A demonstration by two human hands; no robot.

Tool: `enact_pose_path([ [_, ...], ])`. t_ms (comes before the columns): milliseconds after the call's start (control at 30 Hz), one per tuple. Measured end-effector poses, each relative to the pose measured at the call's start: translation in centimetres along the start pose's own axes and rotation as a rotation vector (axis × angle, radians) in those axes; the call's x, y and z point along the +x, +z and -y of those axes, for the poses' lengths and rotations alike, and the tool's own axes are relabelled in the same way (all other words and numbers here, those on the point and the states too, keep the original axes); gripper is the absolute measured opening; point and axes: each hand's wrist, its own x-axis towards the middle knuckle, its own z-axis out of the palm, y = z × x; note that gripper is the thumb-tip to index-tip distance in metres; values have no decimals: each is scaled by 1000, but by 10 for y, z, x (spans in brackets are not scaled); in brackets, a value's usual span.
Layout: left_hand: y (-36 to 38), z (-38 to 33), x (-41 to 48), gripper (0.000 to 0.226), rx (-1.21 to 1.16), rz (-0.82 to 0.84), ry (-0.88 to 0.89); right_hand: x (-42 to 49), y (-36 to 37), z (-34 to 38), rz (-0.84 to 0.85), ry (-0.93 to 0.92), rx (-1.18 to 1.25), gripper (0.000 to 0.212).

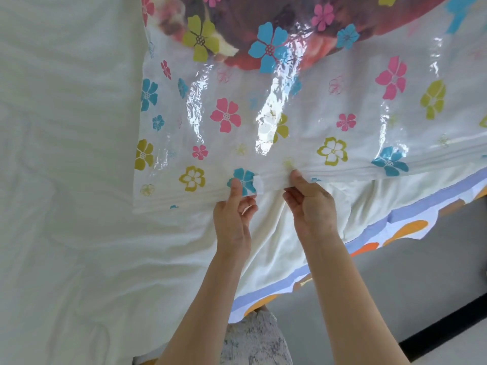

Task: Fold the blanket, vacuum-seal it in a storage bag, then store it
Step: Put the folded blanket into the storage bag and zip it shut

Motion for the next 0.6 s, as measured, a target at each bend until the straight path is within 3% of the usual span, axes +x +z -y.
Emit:
enact_pose_path([
  [100,19,3,-5,19,14,-29,-16,-2,1,-1,-5,3,-1,15],
  [200,25,2,-5,20,13,-61,54,-3,1,5,84,56,10,3],
  [267,21,2,-5,32,27,-18,72,-2,-1,17,127,119,13,27],
  [367,13,2,-1,31,52,12,89,10,-6,42,12,151,117,42],
  [500,5,2,8,20,107,10,81,32,-19,45,-174,24,104,18],
  [600,2,8,12,17,174,9,92,50,-23,38,-257,12,-18,19],
])
